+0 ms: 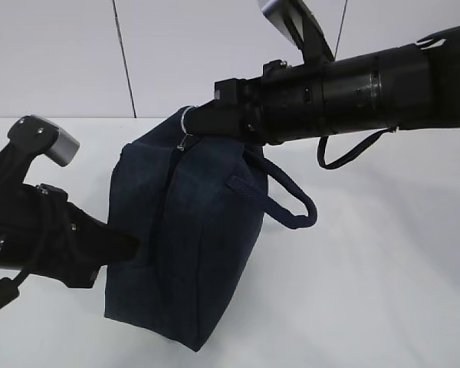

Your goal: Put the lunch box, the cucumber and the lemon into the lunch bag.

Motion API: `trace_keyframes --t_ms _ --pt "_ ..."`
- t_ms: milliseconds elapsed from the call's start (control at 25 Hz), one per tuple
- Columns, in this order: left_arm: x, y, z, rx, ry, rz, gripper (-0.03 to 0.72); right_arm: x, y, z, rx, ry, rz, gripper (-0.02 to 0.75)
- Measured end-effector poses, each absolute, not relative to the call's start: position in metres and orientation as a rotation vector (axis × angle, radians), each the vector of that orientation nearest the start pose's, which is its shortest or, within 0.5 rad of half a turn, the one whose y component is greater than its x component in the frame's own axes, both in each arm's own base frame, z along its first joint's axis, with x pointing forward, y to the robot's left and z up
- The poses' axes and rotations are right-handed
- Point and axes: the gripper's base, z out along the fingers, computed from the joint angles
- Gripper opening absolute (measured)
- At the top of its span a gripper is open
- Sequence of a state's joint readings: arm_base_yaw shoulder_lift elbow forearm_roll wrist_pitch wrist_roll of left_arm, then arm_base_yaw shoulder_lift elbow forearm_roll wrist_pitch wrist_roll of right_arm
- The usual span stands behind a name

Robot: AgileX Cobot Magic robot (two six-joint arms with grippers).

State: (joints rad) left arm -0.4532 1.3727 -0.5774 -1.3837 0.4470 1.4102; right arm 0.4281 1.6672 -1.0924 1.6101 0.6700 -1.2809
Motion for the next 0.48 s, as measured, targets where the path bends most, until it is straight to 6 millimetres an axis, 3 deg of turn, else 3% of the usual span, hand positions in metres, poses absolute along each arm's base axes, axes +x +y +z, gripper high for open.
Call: trace_keyframes --t_ms 480 --pt "0.2029 -0.1419 0.2020 0.799 2.249 -0.713 0.000 0.3079 0.1984 0.2621 -0.640 2.074 1.023 0.008"
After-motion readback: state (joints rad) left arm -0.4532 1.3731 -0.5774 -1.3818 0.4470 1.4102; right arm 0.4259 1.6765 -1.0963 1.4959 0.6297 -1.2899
